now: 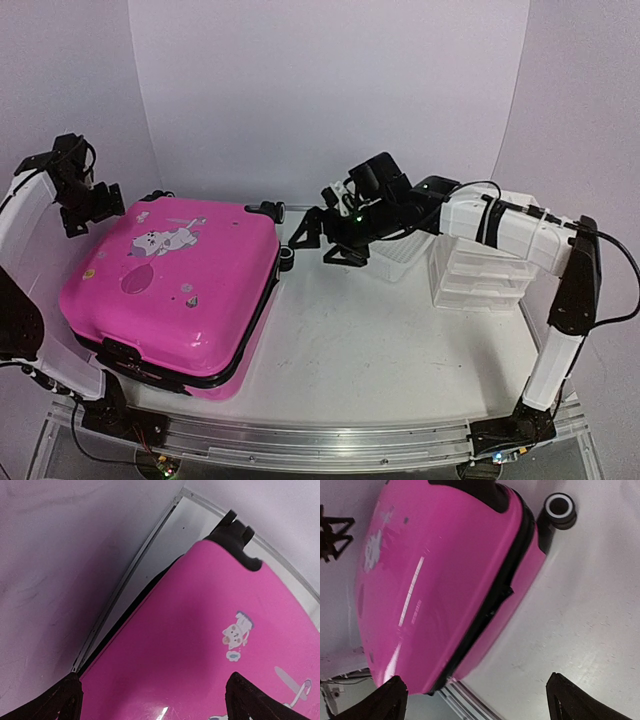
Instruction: Open, take out, and arrange the luggage
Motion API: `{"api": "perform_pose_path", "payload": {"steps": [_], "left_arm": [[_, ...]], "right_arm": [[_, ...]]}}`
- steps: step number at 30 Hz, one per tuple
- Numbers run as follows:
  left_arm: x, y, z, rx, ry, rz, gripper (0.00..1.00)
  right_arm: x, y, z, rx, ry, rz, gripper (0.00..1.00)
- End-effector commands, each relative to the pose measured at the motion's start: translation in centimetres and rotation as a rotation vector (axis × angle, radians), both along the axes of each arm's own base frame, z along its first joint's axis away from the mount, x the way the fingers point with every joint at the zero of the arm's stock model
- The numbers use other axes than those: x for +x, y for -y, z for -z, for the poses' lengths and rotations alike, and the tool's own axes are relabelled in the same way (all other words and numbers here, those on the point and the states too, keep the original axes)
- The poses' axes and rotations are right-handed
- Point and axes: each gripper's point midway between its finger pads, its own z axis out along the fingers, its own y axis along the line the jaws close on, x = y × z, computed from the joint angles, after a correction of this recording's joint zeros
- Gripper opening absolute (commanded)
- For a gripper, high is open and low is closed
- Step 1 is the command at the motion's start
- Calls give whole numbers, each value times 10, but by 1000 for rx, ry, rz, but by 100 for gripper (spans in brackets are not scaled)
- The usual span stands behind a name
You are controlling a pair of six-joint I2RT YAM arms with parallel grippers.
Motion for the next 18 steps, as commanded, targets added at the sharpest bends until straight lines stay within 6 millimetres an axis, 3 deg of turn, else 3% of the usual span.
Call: {"api": "perform_pose_path", "payload": {"steps": [1,6,11,14,18], "left_arm": [[-7,0,20,-6,-42,-13,99],[-17,-7,46,31,-113,-33,99],[-31,-4,78,-6,-176,-68,99],[-38,13,95,-94,-203,-23,98],[-47,43,101,-229,-175,55,97]], "right_arm": [[2,-58,-52,336,-52,2,98],[-2,-98,-34,374,-107,-4,98],[3,-117,1,325,-138,47,98],[10,-120,21,296,-155,90,98],[20,-117,42,254,-154,137,94]]}}
